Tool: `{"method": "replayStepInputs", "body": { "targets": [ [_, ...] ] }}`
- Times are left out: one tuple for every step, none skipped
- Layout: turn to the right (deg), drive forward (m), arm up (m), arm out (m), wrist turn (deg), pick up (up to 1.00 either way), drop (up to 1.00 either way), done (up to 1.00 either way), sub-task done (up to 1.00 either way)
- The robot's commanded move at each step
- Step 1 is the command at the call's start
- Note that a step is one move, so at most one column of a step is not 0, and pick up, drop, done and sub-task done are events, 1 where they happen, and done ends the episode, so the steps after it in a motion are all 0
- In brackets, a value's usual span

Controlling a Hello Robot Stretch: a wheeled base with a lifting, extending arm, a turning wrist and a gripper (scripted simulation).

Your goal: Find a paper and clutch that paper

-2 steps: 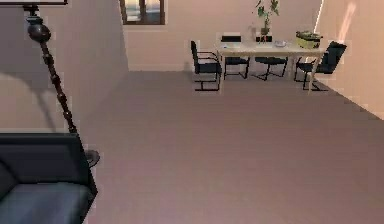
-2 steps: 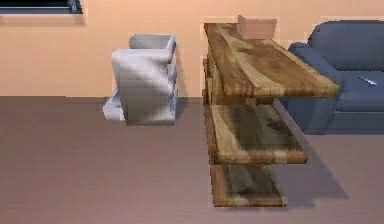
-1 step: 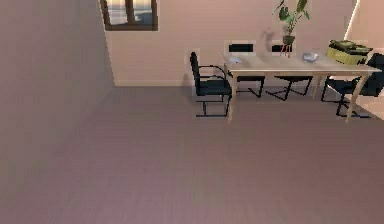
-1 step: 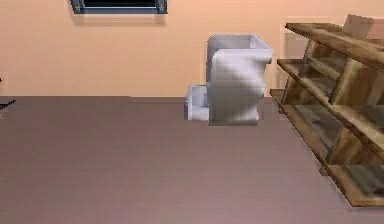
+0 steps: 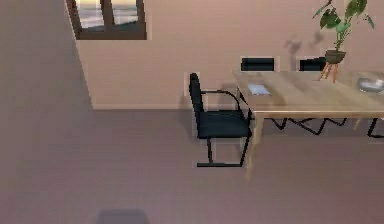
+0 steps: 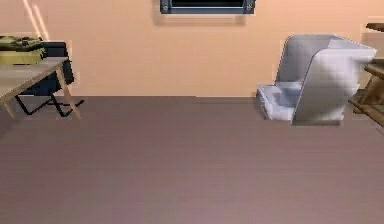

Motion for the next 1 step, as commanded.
{"method": "replayStepInputs", "body": {
  "targets": [
    [0.0,0.9,0.0,0.0,0.0,0.0,0.0,0.0,0.0]
  ]
}}
